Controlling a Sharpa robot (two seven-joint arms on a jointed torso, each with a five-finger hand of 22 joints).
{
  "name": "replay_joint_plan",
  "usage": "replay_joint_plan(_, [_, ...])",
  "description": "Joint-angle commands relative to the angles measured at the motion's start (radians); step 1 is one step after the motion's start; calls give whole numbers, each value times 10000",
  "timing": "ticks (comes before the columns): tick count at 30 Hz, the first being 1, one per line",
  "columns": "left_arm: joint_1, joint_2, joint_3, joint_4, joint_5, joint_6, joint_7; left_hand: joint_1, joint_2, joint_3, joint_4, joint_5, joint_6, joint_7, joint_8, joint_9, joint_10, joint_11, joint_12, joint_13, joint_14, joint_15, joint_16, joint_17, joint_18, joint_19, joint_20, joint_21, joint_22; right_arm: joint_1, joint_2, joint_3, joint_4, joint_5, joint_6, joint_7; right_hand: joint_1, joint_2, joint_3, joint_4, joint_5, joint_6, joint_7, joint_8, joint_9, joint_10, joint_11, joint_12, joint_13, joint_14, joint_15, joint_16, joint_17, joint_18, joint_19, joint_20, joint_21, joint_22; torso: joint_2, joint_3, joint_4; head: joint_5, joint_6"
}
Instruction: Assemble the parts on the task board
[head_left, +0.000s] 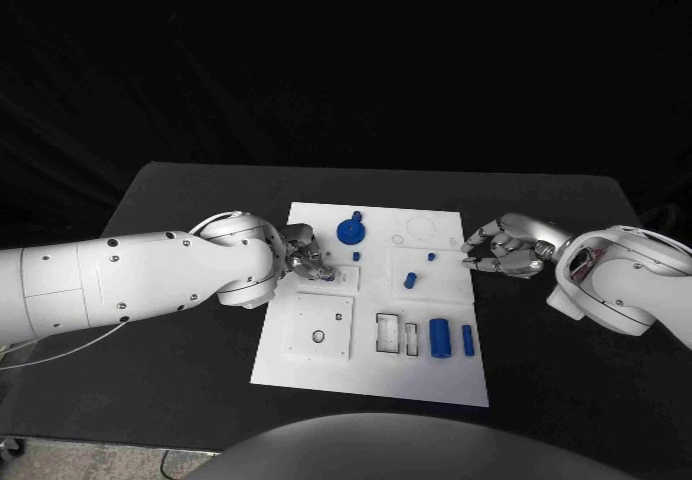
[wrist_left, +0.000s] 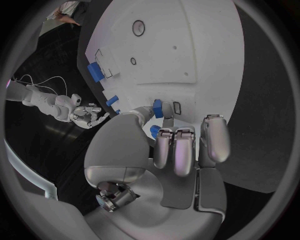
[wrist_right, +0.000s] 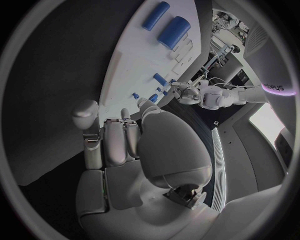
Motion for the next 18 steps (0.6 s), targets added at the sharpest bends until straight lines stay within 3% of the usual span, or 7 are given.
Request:
replay_joint_plan(1, [-11, -23, -2, 60, -427, -334, -53, -47, 14, 130, -76, 48, 33, -37, 57, 24, 1046, 25, 23, 2633, 1017, 12, 24, 2631, -35, 88, -11, -6, 871, -11, 5, 0, -14, 22, 113, -16, -43, -3, 21, 36, -12, 44, 0, -46, -8, -61, -12, -34, 592, -43, 41, -54, -15, 177, -47, 0, -69, -10, -1, 9, -6, 7, 2])
replay_joint_plan(6, [-15, -26, -4, 35, -481, -293, -126, -170, 50, 207, -71, -102, -29, -14, -23, 60, 1046, 37, 23, 2633, 1017, 16, 24, 2631, -30, 82, -7, -25, 868, -15, 17, 0, -19, 23, 123, -19, -38, -6, 24, 32, -4, 43, 0, -48, -10, -68, -12, -42, 584, -46, 41, -63, -23, 179, -51, 0, -82, -15, 6, 6, -19, 12, 2])
replay_joint_plan(18, [-137, 84, -8, -173, -342, -255, -124, -218, 143, 248, -63, -108, -35, -1, -44, 93, 1046, 49, 23, 2633, 1017, 24, 24, 2631, -35, 105, -3, -17, 890, -24, 45, 0, -39, 50, 125, -11, -27, -11, 32, 25, 14, 44, 2, -52, -15, -81, -11, -57, 569, -52, 41, -81, -40, 183, -59, 0, -112, -25, -4, 12, -7, -11, 2])
